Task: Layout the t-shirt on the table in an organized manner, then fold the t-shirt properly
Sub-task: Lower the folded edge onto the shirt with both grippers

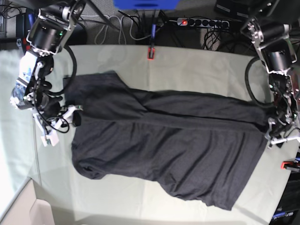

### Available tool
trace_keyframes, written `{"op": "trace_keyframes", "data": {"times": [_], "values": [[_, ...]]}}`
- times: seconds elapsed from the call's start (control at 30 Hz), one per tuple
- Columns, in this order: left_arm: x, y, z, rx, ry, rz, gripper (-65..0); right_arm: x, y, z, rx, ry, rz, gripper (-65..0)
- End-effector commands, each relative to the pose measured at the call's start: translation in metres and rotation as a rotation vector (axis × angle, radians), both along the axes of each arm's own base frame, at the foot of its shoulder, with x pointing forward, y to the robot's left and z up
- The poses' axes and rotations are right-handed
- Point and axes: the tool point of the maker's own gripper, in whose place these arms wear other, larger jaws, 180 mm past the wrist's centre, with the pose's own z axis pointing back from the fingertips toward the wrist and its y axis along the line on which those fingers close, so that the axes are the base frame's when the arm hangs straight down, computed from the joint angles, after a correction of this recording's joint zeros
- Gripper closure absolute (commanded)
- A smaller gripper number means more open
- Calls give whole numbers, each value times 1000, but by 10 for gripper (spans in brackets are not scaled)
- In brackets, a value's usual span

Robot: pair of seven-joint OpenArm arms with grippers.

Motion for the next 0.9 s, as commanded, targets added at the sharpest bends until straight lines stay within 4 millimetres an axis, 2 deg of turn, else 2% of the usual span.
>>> {"op": "trace_keyframes", "data": {"times": [0.0, 0.13, 0.23, 0.37, 0.57, 0.67, 0.87], "values": [[16, 14, 39, 61, -95, 4, -395, 14, -6, 17, -3, -65, -15, -327], [-9, 16, 39, 112, -85, -11, -390, 10, -7, 14, -1, -56, -21, -366], [-29, 15, 20, 114, -32, -16, -392, 2, -7, 8, 0, -39, -21, -366], [-47, 14, -3, 99, 28, -14, -393, -7, -9, 15, -29, -57, -20, -366], [-57, 15, -25, 72, 84, -2, -394, -7, -5, 33, -52, -112, -19, -366], [-54, 22, -25, 107, 56, 26, -390, -8, -6, 35, -59, -115, -18, -366], [-57, 16, -47, 155, 123, -31, -388, -17, -10, 38, -87, -119, -16, -366]]}}
